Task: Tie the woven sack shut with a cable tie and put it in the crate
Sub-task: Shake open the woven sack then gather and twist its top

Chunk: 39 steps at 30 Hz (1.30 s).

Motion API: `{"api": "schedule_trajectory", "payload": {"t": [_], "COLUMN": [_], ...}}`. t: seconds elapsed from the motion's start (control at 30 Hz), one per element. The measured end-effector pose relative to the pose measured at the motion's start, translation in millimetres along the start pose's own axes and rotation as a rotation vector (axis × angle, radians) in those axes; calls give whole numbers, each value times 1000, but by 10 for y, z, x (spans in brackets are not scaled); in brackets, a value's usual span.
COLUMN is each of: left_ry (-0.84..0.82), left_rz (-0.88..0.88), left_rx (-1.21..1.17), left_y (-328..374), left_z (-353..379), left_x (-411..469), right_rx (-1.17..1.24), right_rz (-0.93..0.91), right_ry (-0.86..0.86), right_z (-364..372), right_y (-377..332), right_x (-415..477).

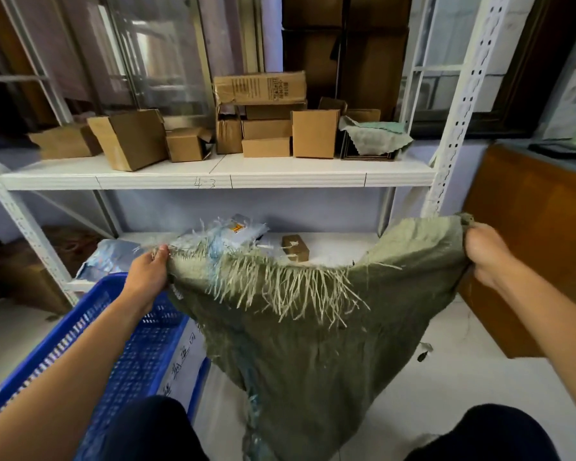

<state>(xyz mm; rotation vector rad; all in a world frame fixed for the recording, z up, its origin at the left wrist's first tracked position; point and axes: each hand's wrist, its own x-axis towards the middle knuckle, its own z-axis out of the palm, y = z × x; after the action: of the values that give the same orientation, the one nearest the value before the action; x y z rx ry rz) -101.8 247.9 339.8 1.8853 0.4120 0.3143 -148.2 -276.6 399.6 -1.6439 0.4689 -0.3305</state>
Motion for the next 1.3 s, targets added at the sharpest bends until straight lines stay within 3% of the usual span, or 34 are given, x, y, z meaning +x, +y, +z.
{"api": "schedule_trajectory", "payload": {"t": [0.07,0.17,0.27,0.37,0.57,0.7,0.9,1.03,1.17,1.3], "left_ry": [21,-45,-78,-136,-121,-91,-45,-38,0,109], "left_rz": [53,-12,-69,-71,-25,11,-190,-254,-250,-128], "left_rx": [66,-70,-193,-141,-109,-120,-363,-436,-402,-80], "left_y": [-43,-141,-164,-46,-36,29,34,55,34,-16], "left_z": [54,11,-24,-24,85,103,81,119,127,96], "left_x": [-20,47,-1,-161,-217,-252,-142,-159,-182,-128], "right_rx": [173,374,232,20,-56,112,273,510,157,-90], "right_rz": [40,74,93,52,25,-31,35,74,46,4], "right_ry": [-66,-131,-118,-60,-171,-146,-70,-189,-82,-72], "right_z": [62,60,59,45,104,115,282,389,405,316], "right_y": [-12,3,23,63,120,66,70,88,177,258], "right_x": [-56,0,50,115,125,107,27,-17,36,120]}}
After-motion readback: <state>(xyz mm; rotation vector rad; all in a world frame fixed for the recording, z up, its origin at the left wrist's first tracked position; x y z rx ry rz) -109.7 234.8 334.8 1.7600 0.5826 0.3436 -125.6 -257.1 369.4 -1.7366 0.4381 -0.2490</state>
